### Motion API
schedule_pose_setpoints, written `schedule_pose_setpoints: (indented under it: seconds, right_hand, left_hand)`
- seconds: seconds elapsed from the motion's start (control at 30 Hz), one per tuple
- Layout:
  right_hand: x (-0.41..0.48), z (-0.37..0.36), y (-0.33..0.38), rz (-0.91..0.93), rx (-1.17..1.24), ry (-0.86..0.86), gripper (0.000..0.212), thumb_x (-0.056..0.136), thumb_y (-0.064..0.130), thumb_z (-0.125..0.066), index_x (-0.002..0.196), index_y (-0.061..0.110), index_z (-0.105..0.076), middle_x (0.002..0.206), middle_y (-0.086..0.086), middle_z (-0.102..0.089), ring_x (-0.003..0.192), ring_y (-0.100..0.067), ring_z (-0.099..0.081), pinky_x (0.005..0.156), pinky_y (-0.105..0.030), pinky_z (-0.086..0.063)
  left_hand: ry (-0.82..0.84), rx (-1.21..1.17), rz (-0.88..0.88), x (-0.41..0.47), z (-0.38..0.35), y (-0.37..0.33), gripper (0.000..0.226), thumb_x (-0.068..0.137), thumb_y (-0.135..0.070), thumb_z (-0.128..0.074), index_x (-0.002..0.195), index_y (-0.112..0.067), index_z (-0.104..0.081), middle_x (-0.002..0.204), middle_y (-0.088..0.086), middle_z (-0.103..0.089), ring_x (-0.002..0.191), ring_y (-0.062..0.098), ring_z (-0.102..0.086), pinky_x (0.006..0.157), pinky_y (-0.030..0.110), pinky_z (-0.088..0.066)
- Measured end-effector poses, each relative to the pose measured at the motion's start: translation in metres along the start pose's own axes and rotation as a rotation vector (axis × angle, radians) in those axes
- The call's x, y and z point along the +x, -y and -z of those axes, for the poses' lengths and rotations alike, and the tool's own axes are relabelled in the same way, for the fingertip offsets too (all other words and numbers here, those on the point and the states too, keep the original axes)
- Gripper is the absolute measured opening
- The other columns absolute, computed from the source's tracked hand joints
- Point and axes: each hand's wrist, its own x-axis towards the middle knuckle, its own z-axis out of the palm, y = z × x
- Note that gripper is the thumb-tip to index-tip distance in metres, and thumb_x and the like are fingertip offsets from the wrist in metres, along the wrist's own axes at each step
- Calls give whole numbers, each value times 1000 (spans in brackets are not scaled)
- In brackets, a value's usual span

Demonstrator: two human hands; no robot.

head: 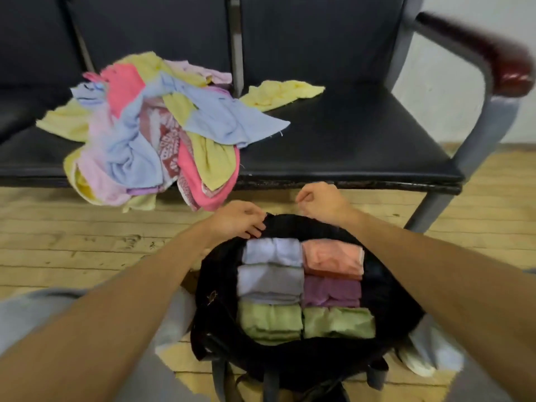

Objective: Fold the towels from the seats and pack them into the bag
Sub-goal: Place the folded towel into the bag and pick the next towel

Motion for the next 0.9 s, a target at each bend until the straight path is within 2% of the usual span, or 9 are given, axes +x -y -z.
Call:
schedule_pose_setpoints:
  seconds: [0.13,0.2,0.33,0.47,0.57,0.63,0.73,0.8,0.9]
  right_hand:
    - [12,23,48,132,20,-79,11,89,12,-63,93,18,-72,80,6,-66,78,-8,-61,74,-18,-47]
    - [24,23,69,184,29,-84,11,91,14,-62,95,17,-72,81,7,-66,78,-7,-60,70,-15,-46]
    - [55,7,103,264,18,-133,16,92,15,-61,104,13,-71,96,1,-70,86,-10,-61,75,-17,-42]
    - [88,-15,120,324,-34,-178,29,93,12,-61,120,2,-61,106,-12,-66,101,-26,-60,87,-29,-45]
    - [112,-25,119,283,-141,-225,36,93,22,-62,123,3,-60,112,-20,-57,105,-35,-55,88,-37,-45]
    - [122,-30,118,224,-201,-234,29,93,29,-62,114,10,-67,114,-18,-52,103,-36,-54,88,-39,-49]
    - [123,-31,119,162,-169,-280,13,93,22,-61,90,13,-70,106,-15,-53,88,-35,-57,80,-41,-52]
    - [122,-26,118,183,-116,-289,20,91,20,-61,74,11,-65,95,-16,-59,80,-31,-57,72,-37,-50]
    - [107,-6,114,239,109,-275,23,96,17,-56,76,7,-60,77,-5,-56,73,-18,-49,60,-24,-37]
  left_hand:
    - [-92,-9,-148,-32,50,-37,21,96,-18,-57,116,-19,-62,97,6,-73,83,15,-72,61,18,-54]
    - [-195,-27,-212,-42,76,-42,17,96,-16,-57,111,-20,-64,91,6,-74,74,13,-71,54,19,-52]
    - [-438,-188,-274,-45,112,-24,22,93,-4,-54,109,-11,-66,79,6,-74,71,17,-69,76,37,-56]
    - [-661,-345,-374,-44,127,-26,23,90,-2,-52,106,-14,-62,75,5,-70,66,13,-64,65,30,-51]
    - [-693,-429,-390,-42,131,-31,23,89,-3,-51,107,-11,-63,76,4,-69,66,11,-63,63,24,-51]
    - [-665,-423,-360,-37,129,-30,23,89,-3,-51,106,-11,-64,75,2,-69,67,11,-63,65,25,-50]
    - [-638,-414,-316,-28,125,-28,19,89,-4,-53,99,-16,-64,75,0,-69,67,11,-64,66,26,-50]
    - [-622,-410,-300,-24,123,-29,17,89,-6,-54,96,-19,-63,79,1,-69,69,12,-64,65,24,-48]
    - [-612,-484,-279,-19,116,-35,12,95,-13,-51,105,-18,-56,87,7,-69,77,17,-66,70,27,-50]
